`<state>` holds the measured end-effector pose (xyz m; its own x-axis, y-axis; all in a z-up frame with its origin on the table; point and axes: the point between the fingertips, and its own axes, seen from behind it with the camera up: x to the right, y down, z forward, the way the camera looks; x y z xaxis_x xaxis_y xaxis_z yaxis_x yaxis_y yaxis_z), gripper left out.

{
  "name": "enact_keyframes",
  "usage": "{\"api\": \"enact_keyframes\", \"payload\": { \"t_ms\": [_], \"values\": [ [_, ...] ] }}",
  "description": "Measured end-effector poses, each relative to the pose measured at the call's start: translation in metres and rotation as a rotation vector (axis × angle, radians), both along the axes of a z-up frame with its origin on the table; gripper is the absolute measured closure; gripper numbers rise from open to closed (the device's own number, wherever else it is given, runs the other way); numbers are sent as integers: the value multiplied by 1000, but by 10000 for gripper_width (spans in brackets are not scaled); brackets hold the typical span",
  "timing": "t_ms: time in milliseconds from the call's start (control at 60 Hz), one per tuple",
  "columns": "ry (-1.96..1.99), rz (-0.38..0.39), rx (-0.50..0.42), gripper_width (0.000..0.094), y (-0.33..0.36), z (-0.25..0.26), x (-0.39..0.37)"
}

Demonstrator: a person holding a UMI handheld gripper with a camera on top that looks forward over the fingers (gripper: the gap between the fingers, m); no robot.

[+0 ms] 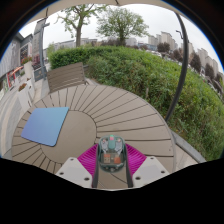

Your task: Arrange mouse

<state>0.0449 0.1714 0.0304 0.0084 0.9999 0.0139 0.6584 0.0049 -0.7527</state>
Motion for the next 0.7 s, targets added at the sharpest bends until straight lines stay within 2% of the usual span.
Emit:
{"api": "enact_keyframes", "payload": {
  "t_ms": [117, 250, 300, 400, 483, 700],
  "values": [
    [67, 21, 19, 582, -23, 66, -26],
    [160, 88, 15, 583, -99, 123, -61],
    [171, 84, -5, 585, -131, 129, -75],
    [153, 100, -56, 584, -201, 116, -96],
    [120, 106, -71, 583, -254, 82, -106],
    [4, 43, -55, 583, -314, -28, -117]
  ]
}}
